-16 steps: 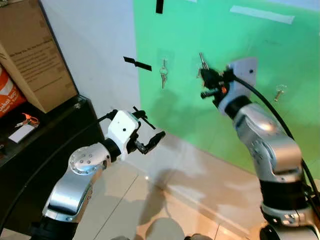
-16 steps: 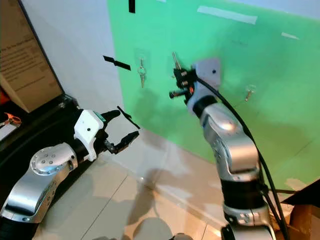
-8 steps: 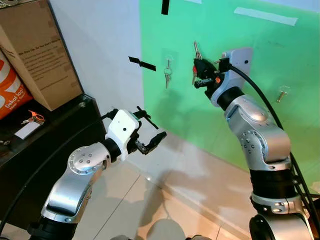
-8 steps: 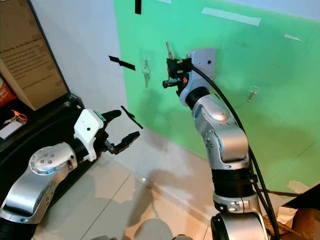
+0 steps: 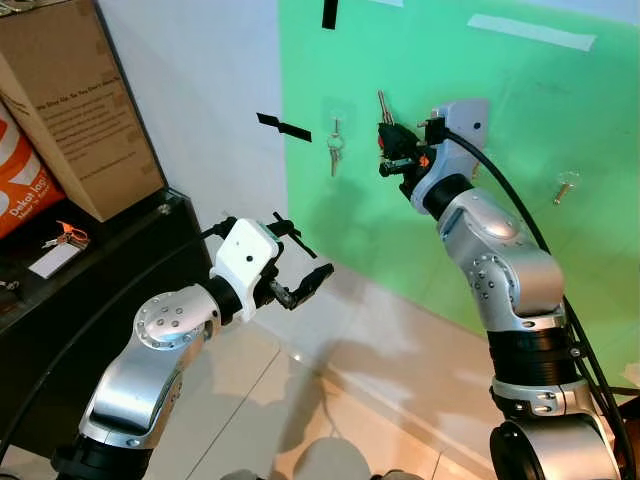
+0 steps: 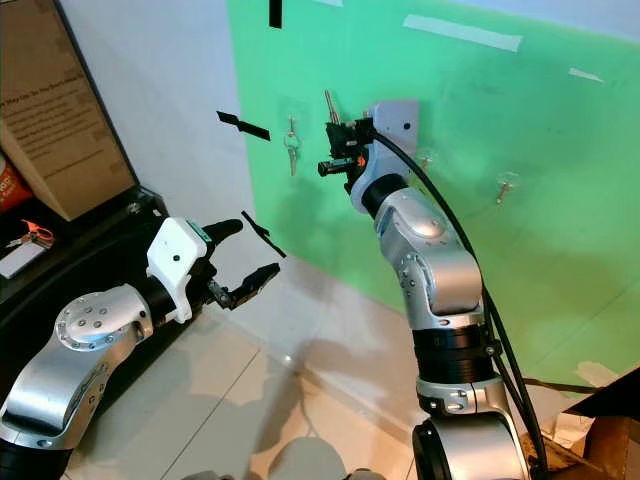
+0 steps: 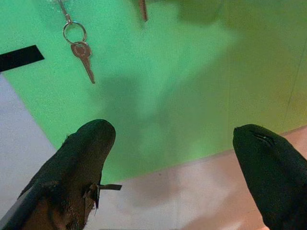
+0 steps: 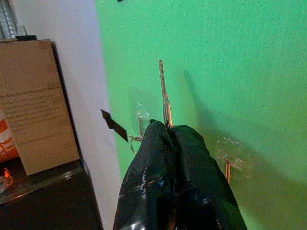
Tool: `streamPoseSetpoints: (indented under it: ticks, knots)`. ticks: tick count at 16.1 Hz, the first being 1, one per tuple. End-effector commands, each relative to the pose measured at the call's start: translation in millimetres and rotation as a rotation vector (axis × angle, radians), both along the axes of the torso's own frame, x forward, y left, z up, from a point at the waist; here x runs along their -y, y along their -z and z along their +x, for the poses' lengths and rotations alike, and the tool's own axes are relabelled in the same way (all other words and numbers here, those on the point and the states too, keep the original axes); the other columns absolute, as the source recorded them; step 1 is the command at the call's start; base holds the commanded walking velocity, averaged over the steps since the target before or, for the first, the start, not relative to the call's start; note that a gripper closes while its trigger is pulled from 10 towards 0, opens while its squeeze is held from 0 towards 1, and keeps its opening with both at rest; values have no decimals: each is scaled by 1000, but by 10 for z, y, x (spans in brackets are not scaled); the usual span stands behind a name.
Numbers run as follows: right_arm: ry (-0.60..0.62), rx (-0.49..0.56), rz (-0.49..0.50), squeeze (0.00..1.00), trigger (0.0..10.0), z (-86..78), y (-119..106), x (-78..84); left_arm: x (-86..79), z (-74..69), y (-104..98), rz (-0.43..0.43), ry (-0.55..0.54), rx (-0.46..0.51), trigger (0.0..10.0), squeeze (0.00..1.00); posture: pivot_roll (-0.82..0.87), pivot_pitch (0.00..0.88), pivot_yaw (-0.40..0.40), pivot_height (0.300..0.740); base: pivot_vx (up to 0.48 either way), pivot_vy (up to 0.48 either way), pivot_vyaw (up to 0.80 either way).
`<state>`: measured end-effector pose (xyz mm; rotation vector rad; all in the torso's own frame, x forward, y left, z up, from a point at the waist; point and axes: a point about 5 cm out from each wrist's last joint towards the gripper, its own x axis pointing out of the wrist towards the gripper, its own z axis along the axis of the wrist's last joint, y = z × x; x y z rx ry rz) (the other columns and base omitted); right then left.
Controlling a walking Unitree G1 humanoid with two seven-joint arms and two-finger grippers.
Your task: Hang keys on a hook
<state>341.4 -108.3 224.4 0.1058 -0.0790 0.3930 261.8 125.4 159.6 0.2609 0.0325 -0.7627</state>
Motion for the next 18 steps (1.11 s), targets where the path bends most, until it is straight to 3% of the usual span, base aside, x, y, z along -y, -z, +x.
streamPoseSetpoints:
  ticks: [1, 5, 8, 18]
  knots:
    - [38, 22, -5, 0, 10000, 34, -57, 21, 13, -22, 3, 7, 17, -7, 10000, 0, -50, 0, -1, 740, 0, 0, 0]
    - [154, 21, -24, 0, 10000, 82, -54, 187, 15, -18, 3, 11, 17, -9, 10000, 0, -50, 0, -1, 740, 0, 0, 0]
    - [170, 16, -65, 0, 10000, 49, -23, 251, 20, -13, 2, 13, 18, -8, 10000, 0, -52, 0, -1, 740, 0, 0, 0]
    - [76, -39, -110, 0, 10000, -122, 158, 156, 26, -4, 3, 16, 21, -8, 10000, 0, -54, 0, 1, 740, 0, 0, 0]
